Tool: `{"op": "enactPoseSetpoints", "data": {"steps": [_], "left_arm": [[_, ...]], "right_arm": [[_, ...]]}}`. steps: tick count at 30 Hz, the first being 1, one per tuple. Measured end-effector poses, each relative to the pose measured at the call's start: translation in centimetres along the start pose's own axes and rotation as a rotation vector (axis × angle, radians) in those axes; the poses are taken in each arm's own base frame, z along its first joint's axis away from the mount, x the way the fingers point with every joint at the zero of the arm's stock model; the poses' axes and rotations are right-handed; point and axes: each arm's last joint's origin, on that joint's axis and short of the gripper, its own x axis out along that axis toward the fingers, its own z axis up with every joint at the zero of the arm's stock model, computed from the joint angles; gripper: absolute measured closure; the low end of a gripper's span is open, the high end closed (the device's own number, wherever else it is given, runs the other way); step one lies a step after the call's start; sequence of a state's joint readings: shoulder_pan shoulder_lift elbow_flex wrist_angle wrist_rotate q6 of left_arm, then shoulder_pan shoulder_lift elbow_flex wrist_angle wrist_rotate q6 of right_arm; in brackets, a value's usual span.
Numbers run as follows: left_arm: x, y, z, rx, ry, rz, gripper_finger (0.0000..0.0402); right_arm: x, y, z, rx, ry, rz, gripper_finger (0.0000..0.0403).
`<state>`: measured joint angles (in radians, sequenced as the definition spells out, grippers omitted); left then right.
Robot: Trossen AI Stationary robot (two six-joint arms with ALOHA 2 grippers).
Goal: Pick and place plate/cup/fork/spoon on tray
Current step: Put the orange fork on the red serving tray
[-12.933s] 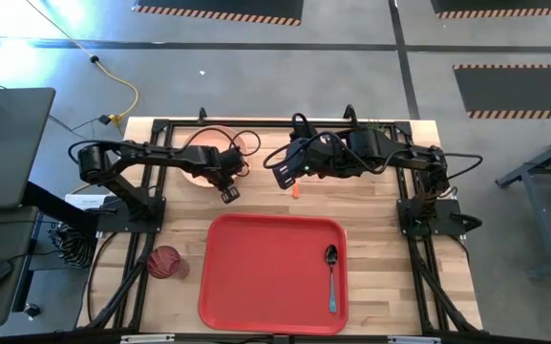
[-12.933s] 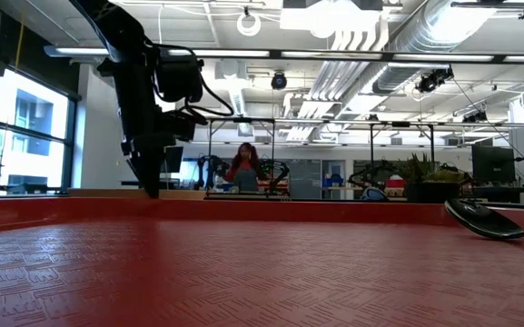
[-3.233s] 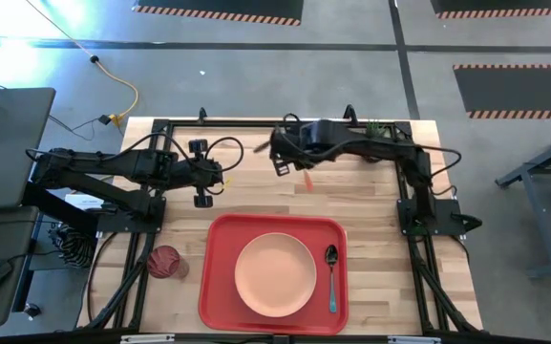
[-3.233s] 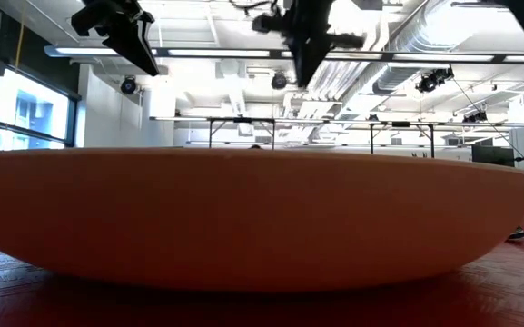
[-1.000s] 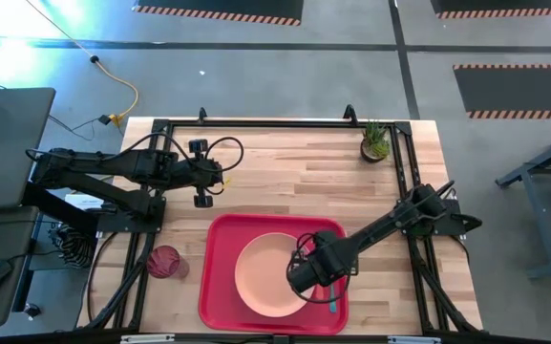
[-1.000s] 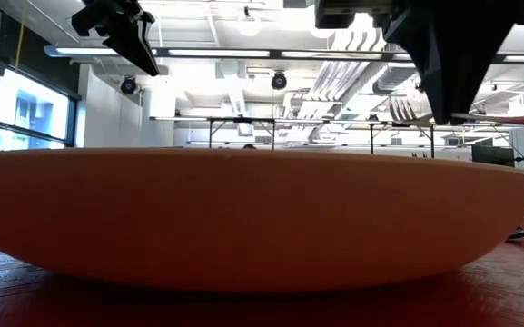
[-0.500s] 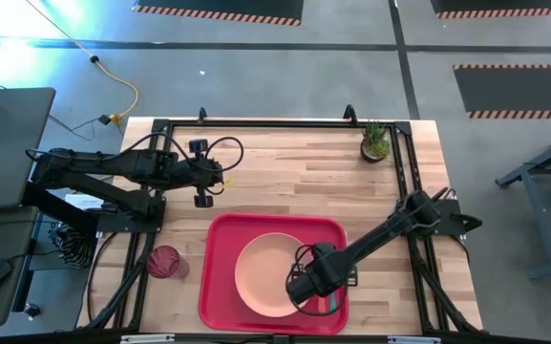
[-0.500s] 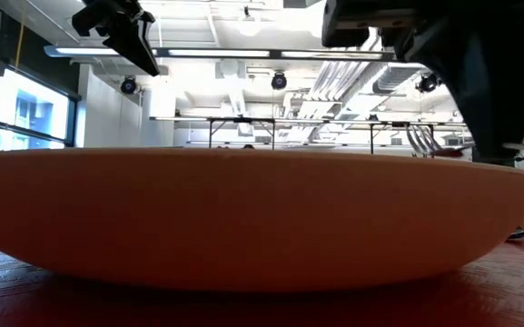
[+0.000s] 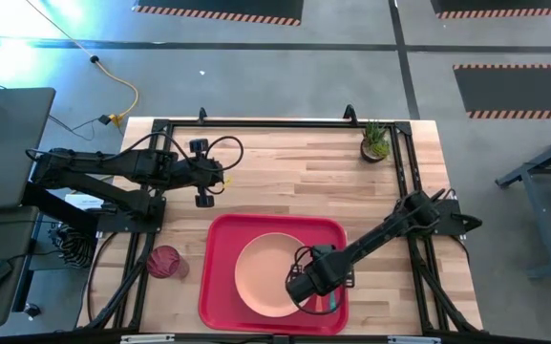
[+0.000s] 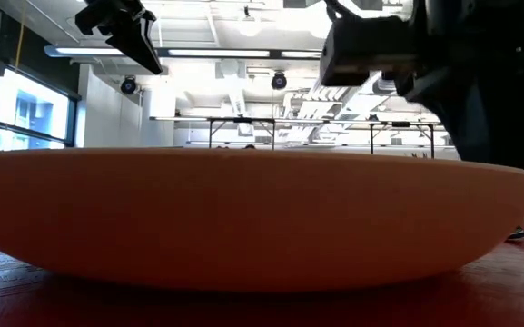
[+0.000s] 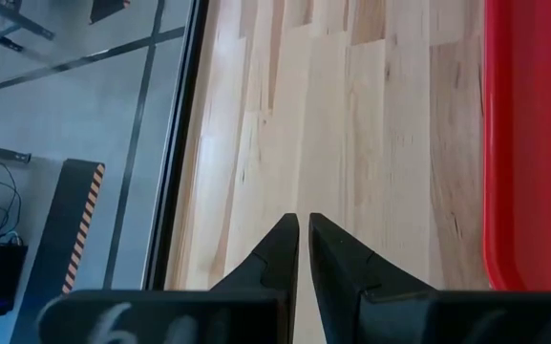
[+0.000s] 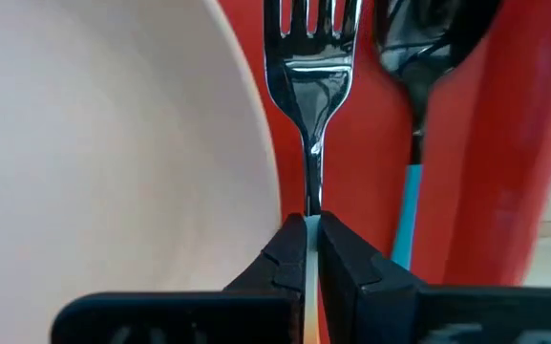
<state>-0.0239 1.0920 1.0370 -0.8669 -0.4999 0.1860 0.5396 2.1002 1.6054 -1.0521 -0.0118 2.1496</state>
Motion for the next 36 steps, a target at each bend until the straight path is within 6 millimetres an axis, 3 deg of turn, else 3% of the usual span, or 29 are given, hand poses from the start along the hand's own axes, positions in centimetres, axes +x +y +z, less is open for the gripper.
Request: {"op": "enactPoseSetpoints", "data": {"steps": [8,36], "left_arm": [[0.0,0.0,0.0,0.001,0.000,0.000,0.0383],[0.0,0.0,0.0,0.001,0.000,0.000,0.0383]], "right_arm": [[1.2,-0.4,0.2,0.000,0.025,-0.020,0.0402],[1.2,-0.4,0.3,-0.008,0.017,-0.019,0.0391]]}}
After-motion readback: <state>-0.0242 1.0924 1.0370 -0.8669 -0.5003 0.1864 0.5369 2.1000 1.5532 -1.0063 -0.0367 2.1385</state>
